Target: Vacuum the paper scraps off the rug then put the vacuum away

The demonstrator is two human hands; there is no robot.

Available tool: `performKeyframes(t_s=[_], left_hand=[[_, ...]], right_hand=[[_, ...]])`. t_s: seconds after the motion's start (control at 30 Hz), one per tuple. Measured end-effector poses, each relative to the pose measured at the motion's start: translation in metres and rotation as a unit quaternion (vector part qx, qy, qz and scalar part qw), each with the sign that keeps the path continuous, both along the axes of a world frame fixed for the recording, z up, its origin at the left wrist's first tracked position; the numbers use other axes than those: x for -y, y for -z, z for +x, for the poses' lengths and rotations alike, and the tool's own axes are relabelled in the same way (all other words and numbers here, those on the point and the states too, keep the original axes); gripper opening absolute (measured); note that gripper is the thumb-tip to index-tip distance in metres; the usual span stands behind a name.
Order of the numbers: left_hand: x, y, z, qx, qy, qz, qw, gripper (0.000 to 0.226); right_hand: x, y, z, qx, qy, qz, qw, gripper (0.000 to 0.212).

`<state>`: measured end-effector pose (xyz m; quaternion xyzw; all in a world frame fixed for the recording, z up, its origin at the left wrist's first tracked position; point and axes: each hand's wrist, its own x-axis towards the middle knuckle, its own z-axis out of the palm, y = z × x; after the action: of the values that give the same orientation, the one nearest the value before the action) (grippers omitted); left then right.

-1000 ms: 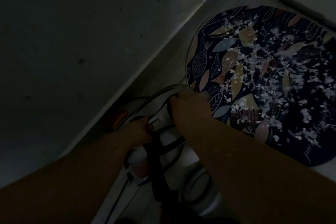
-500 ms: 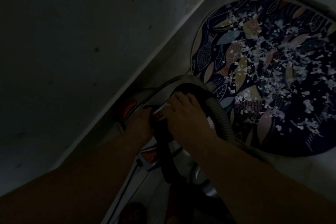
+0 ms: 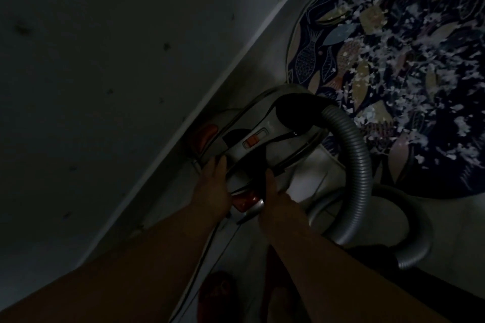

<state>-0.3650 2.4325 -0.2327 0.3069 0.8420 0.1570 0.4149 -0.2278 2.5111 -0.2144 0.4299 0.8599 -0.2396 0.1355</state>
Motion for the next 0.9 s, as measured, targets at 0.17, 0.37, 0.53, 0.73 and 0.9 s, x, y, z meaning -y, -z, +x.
performKeyframes(t_s=[0.17, 0.37, 0.53, 0.73, 0.9], left_hand=[[-0.01, -0.041, 0.004, 0.029, -0.002, 0.013, 1.0, 0.09], [-0.028, -0.08, 0.004, 0.024, 0.01, 0.032, 0.999, 0.084], [-0.047, -0.107, 0.0, -0.009, 0.03, 0.018, 0.999, 0.084], [-0.059, -0.113, -0.014, -0.023, 0.016, 0.015, 0.999, 0.079], [-0.067, -0.108, -0.022, 0.002, -0.022, 0.005, 1.0, 0.08]], right_hand=[[-0.024, -0.054, 0.011, 0.108, -0.062, -0.046, 0.991, 0.071], [-0.049, -0.123, 0.01, 0.083, -0.097, 0.008, 0.992, 0.055], [-0.088, -0.168, -0.021, 0.027, -0.109, 0.038, 0.993, 0.061], [-0.131, -0.176, -0.047, 0.008, -0.129, 0.067, 0.989, 0.063], [-0.156, -0.169, -0.069, 0.043, -0.163, 0.06, 0.984, 0.068]])
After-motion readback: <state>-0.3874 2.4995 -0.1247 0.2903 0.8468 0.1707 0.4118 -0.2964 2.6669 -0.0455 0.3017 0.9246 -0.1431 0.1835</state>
